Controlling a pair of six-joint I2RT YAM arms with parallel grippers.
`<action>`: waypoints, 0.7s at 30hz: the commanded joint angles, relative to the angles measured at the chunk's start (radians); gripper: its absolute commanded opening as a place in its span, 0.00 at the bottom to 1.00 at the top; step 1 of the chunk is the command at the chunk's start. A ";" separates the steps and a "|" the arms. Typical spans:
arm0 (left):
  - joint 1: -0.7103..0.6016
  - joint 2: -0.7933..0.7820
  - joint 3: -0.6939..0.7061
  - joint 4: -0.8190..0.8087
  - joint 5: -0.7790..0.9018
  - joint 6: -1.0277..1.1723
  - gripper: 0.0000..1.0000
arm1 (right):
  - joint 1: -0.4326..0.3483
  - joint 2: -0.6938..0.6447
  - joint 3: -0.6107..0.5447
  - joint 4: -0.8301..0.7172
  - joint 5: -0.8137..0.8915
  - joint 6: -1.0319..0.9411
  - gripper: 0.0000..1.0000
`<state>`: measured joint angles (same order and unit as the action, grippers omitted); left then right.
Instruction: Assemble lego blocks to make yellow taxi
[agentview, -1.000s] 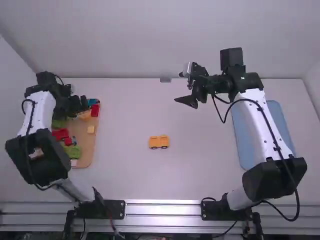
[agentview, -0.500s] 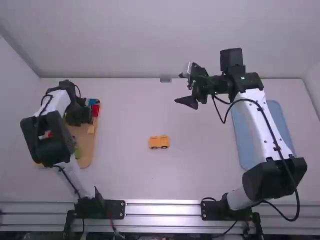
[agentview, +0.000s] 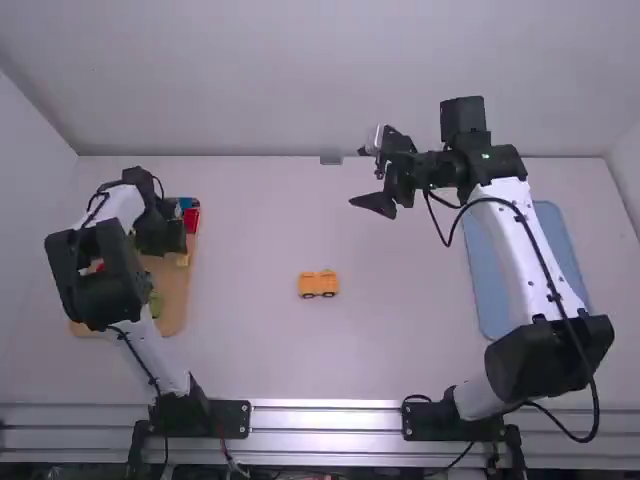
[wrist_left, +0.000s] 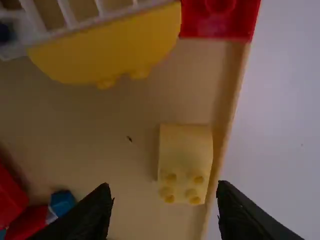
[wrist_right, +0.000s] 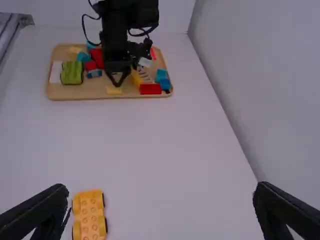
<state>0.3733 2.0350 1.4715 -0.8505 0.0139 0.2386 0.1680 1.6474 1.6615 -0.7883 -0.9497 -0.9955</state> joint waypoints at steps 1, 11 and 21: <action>-0.004 0.013 -0.026 -0.004 0.031 0.055 0.57 | -0.003 -0.005 0.027 -0.002 0.005 0.004 0.99; -0.005 0.013 -0.075 0.053 0.044 0.068 0.57 | -0.003 -0.005 0.027 -0.004 0.008 0.004 0.99; -0.007 0.013 -0.104 0.106 -0.034 0.042 0.52 | -0.003 -0.005 0.027 -0.003 0.008 0.004 0.99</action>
<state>0.3721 2.0346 1.3788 -0.7418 0.0017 0.2852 0.1680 1.6474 1.6615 -0.7883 -0.9352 -0.9947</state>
